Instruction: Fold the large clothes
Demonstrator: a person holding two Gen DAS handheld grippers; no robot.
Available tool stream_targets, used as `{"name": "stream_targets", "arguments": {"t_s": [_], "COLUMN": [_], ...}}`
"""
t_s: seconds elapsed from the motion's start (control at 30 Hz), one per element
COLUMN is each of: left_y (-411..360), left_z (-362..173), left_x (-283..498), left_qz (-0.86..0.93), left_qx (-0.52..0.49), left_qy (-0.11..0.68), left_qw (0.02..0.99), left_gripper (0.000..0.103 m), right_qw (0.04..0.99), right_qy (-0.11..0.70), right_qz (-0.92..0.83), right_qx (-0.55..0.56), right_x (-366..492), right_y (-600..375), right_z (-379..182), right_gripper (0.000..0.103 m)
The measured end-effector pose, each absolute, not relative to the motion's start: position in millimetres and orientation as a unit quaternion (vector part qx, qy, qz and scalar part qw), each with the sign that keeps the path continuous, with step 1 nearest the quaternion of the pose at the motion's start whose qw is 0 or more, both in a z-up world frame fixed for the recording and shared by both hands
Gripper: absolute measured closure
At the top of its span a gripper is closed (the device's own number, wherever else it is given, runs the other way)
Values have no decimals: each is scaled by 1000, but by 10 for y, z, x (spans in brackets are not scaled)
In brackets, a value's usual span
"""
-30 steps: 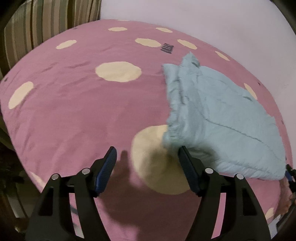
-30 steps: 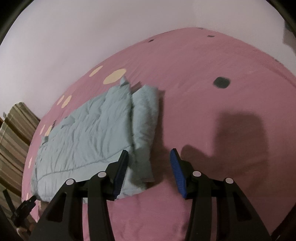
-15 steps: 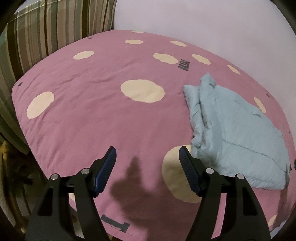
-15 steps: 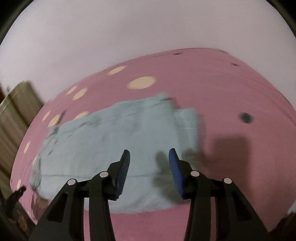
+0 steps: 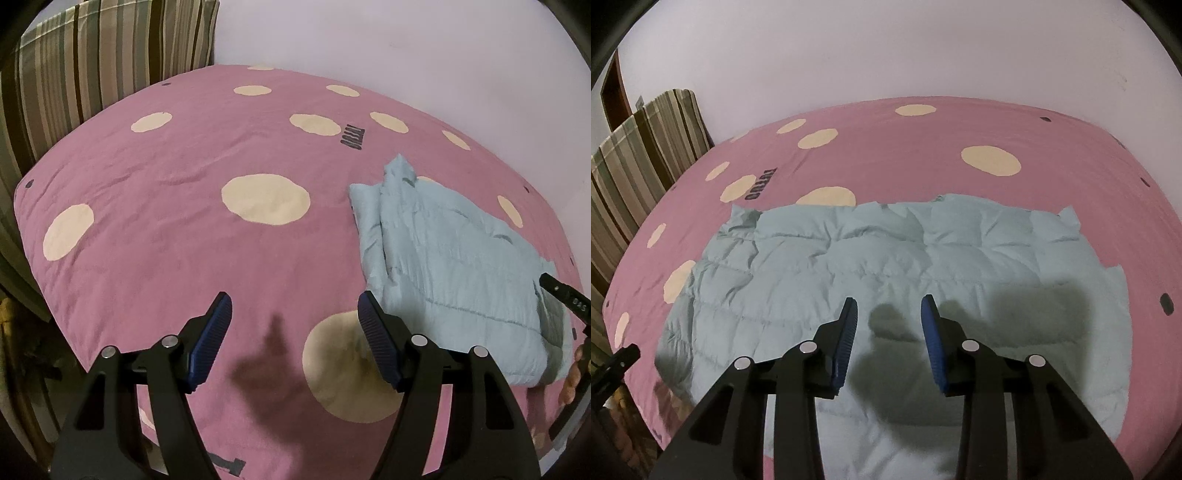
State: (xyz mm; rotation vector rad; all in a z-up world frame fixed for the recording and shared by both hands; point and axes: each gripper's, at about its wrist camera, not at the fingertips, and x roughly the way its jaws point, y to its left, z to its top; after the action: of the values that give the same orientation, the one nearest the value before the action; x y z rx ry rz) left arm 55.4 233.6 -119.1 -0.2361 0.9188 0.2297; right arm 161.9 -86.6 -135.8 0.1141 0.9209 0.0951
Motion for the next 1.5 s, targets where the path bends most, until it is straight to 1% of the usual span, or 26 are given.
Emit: {"name": "stream_targets", "arguments": {"t_s": [0.53, 0.7, 0.8, 1.1, 1.5], "left_y": [2184, 2098, 2057, 1932, 1868], "left_z": [-1238, -1200, -1192, -1326, -1683], "left_x": [850, 1002, 1115, 1520, 1846], "left_qz": [94, 76, 60, 11, 30], "left_qx": [-119, -124, -136, -163, -155], "left_qy": [453, 453, 454, 475, 514], "left_qw": [878, 880, 878, 865, 843], "left_gripper": [32, 31, 24, 23, 23], "right_qw": [876, 877, 879, 883, 886], "right_qy": [481, 479, 476, 469, 464], "right_qz": [26, 26, 25, 25, 22], "right_qx": [14, 13, 9, 6, 1], "right_x": [1812, 1814, 1808, 1786, 1780], "right_y": [-674, -677, -670, -669, -648], "right_z": [-1954, -1995, -2003, -2022, -2015], "right_gripper": [66, 66, 66, 66, 66]}}
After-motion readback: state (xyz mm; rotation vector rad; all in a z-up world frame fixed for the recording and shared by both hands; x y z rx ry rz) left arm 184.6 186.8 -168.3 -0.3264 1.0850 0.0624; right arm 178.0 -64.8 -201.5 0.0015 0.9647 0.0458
